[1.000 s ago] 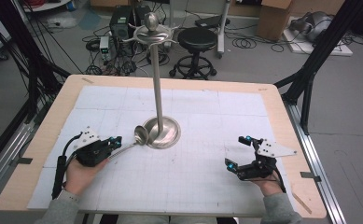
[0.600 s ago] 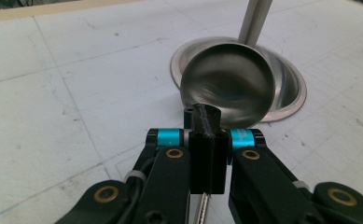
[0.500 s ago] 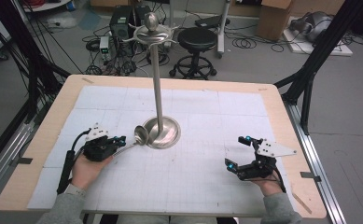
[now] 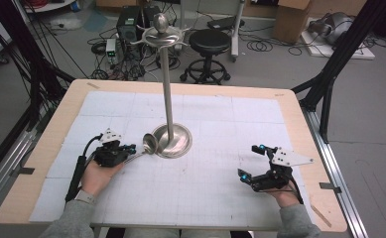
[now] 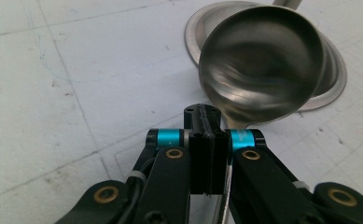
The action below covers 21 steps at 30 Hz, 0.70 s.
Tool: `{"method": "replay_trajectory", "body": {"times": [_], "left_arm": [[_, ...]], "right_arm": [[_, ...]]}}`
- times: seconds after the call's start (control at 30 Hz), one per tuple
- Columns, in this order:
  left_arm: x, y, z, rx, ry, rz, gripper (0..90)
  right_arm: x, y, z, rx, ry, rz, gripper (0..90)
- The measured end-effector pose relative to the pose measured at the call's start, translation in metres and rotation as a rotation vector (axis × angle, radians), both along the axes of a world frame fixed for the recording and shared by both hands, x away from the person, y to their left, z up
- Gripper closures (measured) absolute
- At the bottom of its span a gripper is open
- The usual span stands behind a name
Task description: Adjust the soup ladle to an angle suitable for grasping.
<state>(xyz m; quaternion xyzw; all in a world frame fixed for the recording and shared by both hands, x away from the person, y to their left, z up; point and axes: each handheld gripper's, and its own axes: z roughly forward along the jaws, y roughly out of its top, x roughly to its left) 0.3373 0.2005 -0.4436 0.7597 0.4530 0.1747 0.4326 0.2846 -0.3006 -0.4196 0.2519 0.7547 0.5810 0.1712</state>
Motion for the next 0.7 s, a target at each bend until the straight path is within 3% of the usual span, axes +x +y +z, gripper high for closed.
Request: {"method": "replay_trajectory", "body": {"times": [0.17, 0.23, 0.27, 0.47, 0.57, 0.7], "left_arm": [[0.002, -0.005, 0.000, 0.011, 0.009, -0.007, 89.8], [0.003, -0.008, 0.000, 0.026, 0.023, -0.012, 89.8], [0.004, -0.009, 0.000, 0.054, 0.032, -0.023, 89.8], [0.006, -0.013, -0.002, 0.077, 0.057, -0.037, 89.8], [0.006, -0.013, -0.003, 0.065, 0.056, -0.031, 89.8], [0.004, -0.015, -0.004, 0.082, 0.043, -0.032, 89.8]], "right_arm": [[0.001, 0.001, -0.001, -0.012, 0.000, 0.005, 0.7], [0.001, 0.001, -0.001, -0.012, -0.002, 0.005, 0.7], [0.001, 0.000, -0.001, -0.012, -0.001, 0.004, 0.7], [0.001, 0.000, 0.000, -0.010, -0.006, 0.002, 0.7], [0.001, 0.000, 0.000, -0.012, -0.002, 0.006, 0.7], [0.001, 0.000, -0.001, -0.016, 0.003, 0.005, 0.7]]}}
